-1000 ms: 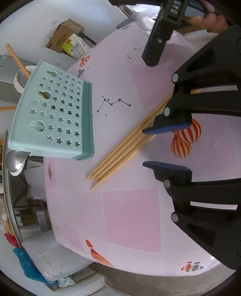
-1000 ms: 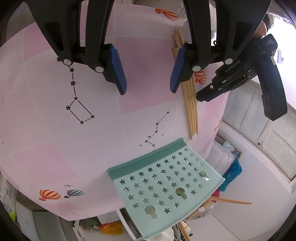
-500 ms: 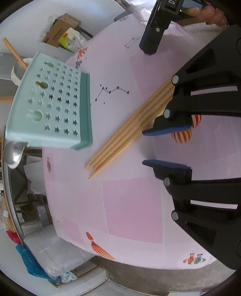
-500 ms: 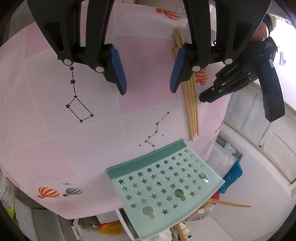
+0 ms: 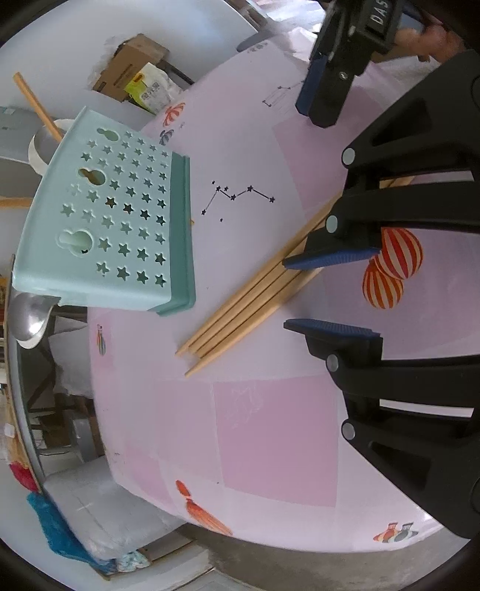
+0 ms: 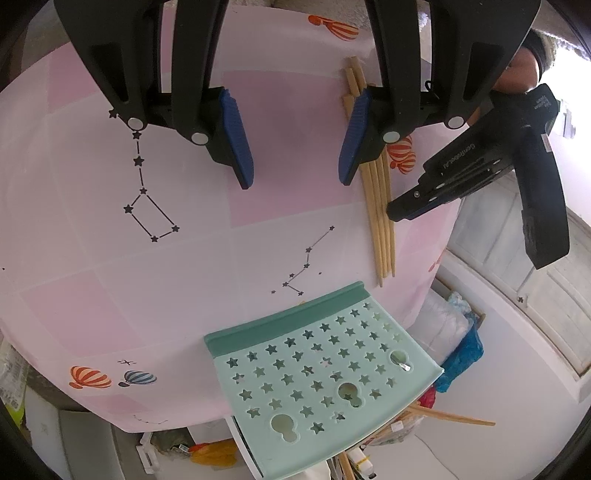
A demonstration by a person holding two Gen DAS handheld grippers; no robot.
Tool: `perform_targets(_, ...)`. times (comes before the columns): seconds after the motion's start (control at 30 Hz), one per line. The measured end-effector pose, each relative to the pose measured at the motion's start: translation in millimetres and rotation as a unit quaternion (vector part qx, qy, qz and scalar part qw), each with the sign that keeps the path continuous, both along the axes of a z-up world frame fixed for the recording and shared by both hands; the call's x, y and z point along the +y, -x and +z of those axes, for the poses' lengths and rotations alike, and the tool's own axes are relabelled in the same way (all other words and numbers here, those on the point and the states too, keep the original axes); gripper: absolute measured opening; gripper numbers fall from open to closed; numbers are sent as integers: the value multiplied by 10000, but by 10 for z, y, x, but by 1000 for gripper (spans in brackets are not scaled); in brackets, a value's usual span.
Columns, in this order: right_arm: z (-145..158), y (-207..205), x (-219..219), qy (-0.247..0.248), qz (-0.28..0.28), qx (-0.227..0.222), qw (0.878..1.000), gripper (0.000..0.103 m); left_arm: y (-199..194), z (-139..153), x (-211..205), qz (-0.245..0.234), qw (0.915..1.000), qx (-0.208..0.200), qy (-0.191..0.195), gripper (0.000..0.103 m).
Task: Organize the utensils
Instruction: 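Move both open grippers back down to the chopsticks on the table, then close the right gripper on one wooden chopstick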
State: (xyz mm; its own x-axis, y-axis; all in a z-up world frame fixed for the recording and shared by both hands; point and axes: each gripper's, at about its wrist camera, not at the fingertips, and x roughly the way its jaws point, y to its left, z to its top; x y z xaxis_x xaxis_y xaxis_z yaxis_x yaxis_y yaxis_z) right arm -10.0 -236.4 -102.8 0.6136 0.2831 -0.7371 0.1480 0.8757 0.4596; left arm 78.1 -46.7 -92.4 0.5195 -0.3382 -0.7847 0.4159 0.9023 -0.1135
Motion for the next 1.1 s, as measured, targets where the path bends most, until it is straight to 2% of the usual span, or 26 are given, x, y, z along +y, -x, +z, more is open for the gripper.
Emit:
perform_targets(0.27, 86, -88, 101, 86, 272, -109, 9995, 44, -7, -6, 162, 108, 9996, -116, -253, 24)
perform_targets(0.33, 119, -138, 157, 56, 430, -141, 9990, 44, -24, -25, 216, 122, 9994, -88, -320, 16)
perform_targets(0.5, 178, -332, 411, 347, 994, -159, 9943, 42, -22, -24, 287, 140, 9991, -71, -388, 14)
perform_targets(0.63, 139, -475, 532, 452, 1240, -87, 9912, 32, -55, 24, 361, 212, 9996, 189, 58, 14)
perform_targets(0.7, 114, -534, 582, 528, 1351, -31, 9894, 28, -51, 55, 369, 205, 9996, 141, 157, 14)
perform_targets(1.0, 41, -630, 652, 706, 1555, 135, 9852, 9, -90, 32, 183, 9, 9998, 198, 88, 15)
perform_targets(1.1, 31, -636, 620, 658, 1546, 170, 9856, 7, -97, 23, 176, -17, 9997, 216, 89, 19)
